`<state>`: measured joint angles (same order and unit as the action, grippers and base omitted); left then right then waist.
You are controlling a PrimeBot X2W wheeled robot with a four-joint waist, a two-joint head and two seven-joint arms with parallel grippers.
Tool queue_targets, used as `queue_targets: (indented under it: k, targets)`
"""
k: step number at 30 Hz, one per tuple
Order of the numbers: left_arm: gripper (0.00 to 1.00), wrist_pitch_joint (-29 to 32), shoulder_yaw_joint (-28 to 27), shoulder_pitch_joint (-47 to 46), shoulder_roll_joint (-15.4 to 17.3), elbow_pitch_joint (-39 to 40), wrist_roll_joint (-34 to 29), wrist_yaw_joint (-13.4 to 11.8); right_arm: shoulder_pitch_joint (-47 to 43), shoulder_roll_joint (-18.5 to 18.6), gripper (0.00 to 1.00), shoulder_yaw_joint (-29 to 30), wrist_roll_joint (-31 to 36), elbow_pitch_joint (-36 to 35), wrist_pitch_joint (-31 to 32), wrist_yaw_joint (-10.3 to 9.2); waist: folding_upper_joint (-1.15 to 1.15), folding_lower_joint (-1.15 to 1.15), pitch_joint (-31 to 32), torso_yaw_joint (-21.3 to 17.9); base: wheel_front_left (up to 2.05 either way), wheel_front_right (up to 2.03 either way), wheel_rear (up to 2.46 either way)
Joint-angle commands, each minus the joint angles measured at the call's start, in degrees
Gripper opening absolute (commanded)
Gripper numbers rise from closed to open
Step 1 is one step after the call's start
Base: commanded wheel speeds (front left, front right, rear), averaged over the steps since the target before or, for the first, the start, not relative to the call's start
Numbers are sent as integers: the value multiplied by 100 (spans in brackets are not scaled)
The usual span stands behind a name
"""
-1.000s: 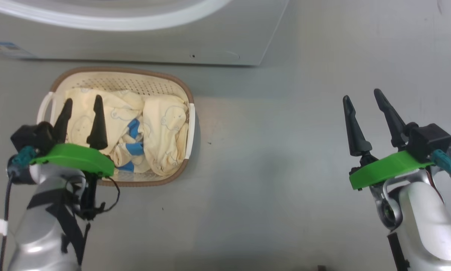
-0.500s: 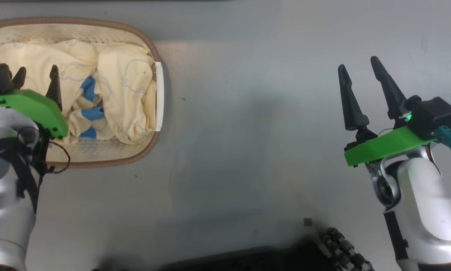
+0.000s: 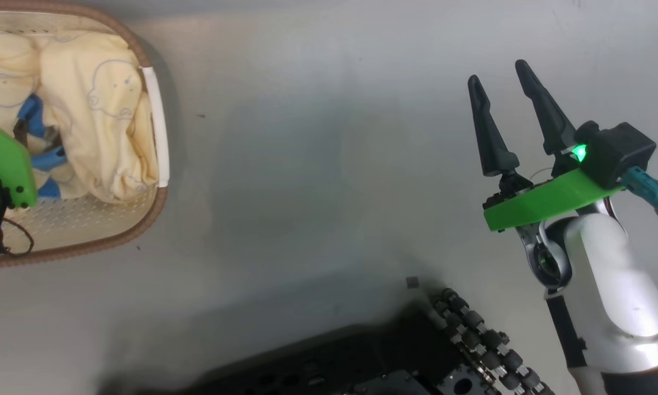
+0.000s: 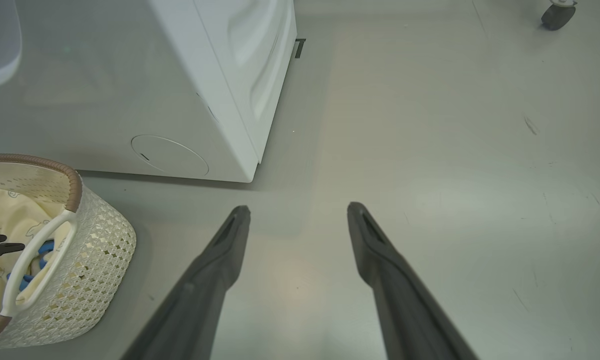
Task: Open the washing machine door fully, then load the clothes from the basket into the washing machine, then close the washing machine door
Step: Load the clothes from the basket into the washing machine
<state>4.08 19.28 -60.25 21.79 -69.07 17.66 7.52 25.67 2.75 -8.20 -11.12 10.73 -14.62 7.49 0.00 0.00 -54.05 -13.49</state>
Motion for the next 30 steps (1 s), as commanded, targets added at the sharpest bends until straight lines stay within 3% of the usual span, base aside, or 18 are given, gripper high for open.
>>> queue_targets:
  k: [1, 9, 23, 24, 25, 30]
  targets:
    - [100, 34, 9, -24, 385, -42, -62, -4, -140, 13, 100, -165, -51, -145, -38, 0, 0, 0, -176, -202, 0, 0, 0]
    - [100, 223, 310, -235, 594, -265, -246, -14, -219, 13, 100, -221, -124, -223, -38, 0, 0, 0, -369, -398, 0, 0, 0]
    - [100, 524, 513, -354, 561, -438, -289, -191, -493, 13, 100, -250, -194, -384, -38, 0, 0, 0, -483, -439, 0, 0, 0]
    - [46, 533, 522, -365, 554, -442, -285, -197, -498, 12, 100, -246, -195, -388, -38, 0, 0, 0, -492, -438, 0, 0, 0]
    - [2, 537, 523, -375, 547, -445, -274, -202, -500, 12, 100, -245, -197, -391, -38, 0, 0, 0, -497, -437, 0, 0, 0]
    - [0, 461, 516, -399, 513, -458, -205, -223, -483, 12, 100, -247, -212, -380, -38, 0, 0, 0, -500, -429, 0, 0, 0]
